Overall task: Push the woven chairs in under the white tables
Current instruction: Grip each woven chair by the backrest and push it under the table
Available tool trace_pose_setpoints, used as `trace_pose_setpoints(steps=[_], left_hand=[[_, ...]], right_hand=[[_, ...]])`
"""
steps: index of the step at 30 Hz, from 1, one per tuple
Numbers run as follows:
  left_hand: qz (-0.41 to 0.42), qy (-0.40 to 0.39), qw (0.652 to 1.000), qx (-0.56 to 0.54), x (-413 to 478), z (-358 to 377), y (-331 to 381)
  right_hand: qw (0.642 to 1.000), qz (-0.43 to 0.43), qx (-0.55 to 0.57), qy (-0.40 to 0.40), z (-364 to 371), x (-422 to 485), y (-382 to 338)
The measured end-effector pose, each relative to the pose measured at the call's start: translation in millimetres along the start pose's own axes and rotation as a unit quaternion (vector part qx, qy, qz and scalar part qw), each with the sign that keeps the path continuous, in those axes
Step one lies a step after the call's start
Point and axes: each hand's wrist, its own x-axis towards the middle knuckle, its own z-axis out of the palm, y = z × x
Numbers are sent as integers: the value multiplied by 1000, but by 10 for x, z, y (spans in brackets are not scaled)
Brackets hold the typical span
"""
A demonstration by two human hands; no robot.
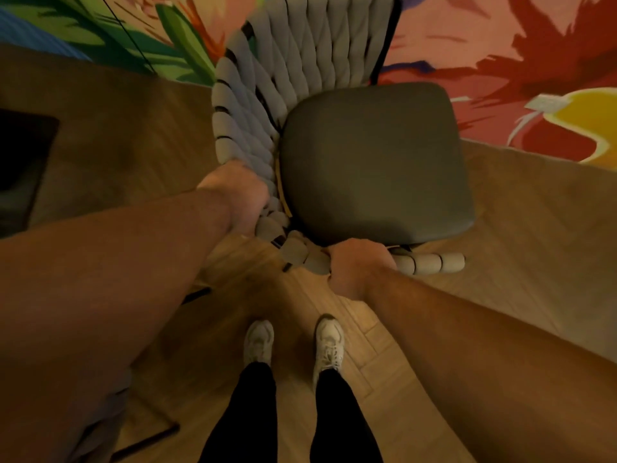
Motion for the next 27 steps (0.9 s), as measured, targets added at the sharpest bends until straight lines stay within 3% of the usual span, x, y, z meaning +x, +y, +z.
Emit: trace_pose_setpoints(steps=[7,13,21,25,27], left_hand=[[-17,49,996,-74,-265,243,382],[-51,37,984,-164,-589,315,947],[-70,41,961,-263,-611,189,1503],[-28,37,954,-298,-697,327,1328],[13,-30,960,-277,-748,441,1045]], right_hand=[[994,-22,-88,-62,32,-152,164],[973,-55,-198,-108,-86,-258,447],[931,-74,-350,-73,-348,-178,668],[922,-27,-376,-89,-327,-171,556],[927,20,-360,-103,-289,-207,427]])
